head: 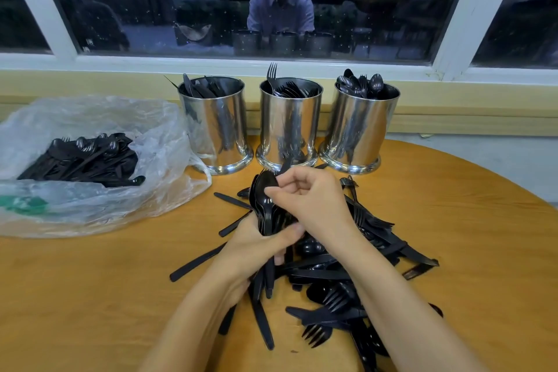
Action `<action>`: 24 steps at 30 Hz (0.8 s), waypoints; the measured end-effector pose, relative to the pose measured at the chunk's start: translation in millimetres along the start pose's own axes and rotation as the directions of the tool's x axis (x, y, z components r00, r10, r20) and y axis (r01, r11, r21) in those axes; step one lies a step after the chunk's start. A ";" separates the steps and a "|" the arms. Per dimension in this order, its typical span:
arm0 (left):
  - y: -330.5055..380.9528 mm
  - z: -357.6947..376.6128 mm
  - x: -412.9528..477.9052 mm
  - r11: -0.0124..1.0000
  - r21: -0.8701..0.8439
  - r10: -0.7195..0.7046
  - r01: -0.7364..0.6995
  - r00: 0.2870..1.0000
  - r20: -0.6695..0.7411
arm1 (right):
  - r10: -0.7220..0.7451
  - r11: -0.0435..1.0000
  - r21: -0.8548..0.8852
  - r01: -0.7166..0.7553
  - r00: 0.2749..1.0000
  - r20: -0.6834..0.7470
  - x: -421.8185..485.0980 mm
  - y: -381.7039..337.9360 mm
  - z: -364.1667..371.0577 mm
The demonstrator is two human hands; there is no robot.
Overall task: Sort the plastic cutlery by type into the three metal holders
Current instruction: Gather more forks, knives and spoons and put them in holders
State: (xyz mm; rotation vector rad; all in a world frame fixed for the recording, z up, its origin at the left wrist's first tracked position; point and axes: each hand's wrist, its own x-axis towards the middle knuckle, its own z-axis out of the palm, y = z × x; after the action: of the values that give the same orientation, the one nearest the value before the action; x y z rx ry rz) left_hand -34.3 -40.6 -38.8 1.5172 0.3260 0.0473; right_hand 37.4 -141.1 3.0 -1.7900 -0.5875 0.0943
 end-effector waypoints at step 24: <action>-2.8 -15.8 6.5 0.951 -0.266 0.078 -0.156 0.956 -0.283 | -0.020 0.829 -0.559 0.019 1.000 0.003 28.2 85.8 -46.6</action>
State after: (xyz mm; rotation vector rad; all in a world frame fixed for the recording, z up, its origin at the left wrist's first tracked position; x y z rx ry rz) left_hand -32.3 -23.9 -43.0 1.2397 0.4258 0.3847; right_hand 107.7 -185.7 -55.2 -2.3541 -0.6770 -0.1095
